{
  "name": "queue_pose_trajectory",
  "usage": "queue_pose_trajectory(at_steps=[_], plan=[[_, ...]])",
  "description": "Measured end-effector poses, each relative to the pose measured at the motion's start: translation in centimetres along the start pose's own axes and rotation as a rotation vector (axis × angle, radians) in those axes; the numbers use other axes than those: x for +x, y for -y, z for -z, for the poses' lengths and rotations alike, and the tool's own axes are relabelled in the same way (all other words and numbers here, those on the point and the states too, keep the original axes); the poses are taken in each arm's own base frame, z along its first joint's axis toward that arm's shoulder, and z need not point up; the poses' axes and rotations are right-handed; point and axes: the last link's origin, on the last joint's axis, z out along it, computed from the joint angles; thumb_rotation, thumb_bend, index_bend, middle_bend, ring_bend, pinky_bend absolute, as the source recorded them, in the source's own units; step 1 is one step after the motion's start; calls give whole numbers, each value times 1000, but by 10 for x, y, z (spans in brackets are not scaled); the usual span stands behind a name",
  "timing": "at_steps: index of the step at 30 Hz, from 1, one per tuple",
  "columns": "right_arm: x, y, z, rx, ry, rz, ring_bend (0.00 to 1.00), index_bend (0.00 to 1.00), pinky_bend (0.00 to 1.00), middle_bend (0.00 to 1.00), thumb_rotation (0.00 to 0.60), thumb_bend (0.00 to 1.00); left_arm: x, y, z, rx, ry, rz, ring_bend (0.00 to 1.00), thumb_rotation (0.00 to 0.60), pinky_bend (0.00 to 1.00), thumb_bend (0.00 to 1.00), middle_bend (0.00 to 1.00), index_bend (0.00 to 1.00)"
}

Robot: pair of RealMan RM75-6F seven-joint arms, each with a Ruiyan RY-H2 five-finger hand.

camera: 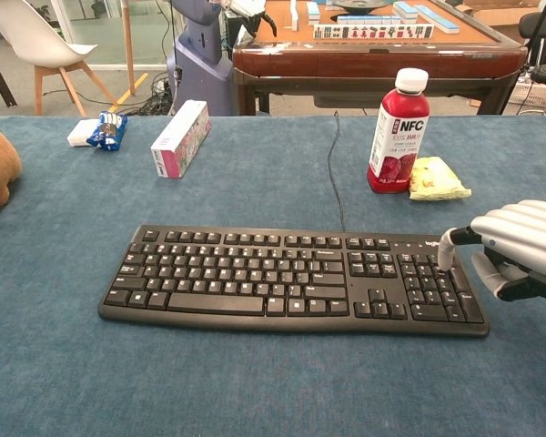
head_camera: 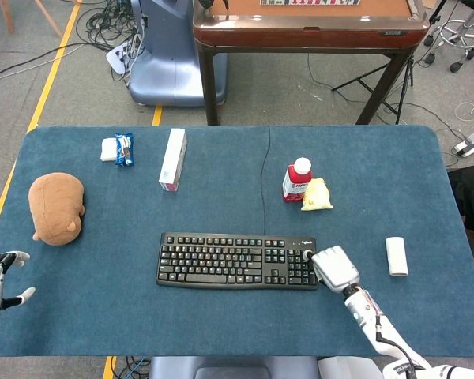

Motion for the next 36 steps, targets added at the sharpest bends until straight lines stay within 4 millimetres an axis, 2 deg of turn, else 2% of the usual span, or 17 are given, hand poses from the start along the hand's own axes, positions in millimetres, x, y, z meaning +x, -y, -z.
queue_pose_trajectory(at_steps=[12,15,19,21,23,26,27,29,30,33,36], plan=[[-6,6,-5,14,11,-3,1000,378,1000,1000,600,961,2,2,0,5,-1,8,347,600,563,30,447,395],[-2,6,-2,16,-3,-8,1000,378,1000,1000,600,962,2,2,1,3,-1,8,347,600,563,29,447,395],[15,2,7,19,-61,-4,997,378,1000,1000,600,950,2,3,2,-2,0,9,347,600,563,30,447,396],[23,-3,13,20,-75,7,954,378,1000,992,600,855,1,2,2,-4,2,7,347,600,563,30,447,395],[31,-10,21,13,-79,23,867,378,1000,928,600,690,0,1,2,-7,4,5,347,600,563,30,447,395],[42,-21,32,-20,-113,40,691,378,990,717,600,463,-1,0,1,-10,7,2,347,600,563,29,447,394],[45,-25,36,-35,-129,42,634,378,963,657,600,416,-2,0,1,-11,8,2,347,600,563,29,447,393],[53,-34,46,-77,-171,45,514,378,838,545,600,318,-3,-1,0,-15,11,-2,347,600,563,29,447,392],[56,-39,51,-97,-188,45,454,378,746,496,600,278,-3,-2,0,-17,12,-3,347,600,563,29,447,391],[63,-55,69,-159,-238,35,374,378,601,440,600,234,-5,-4,0,-25,16,-4,347,600,563,29,447,391],[66,-68,84,-204,-290,15,363,378,574,434,600,230,-8,-5,0,-31,21,-7,347,600,563,30,447,391]])
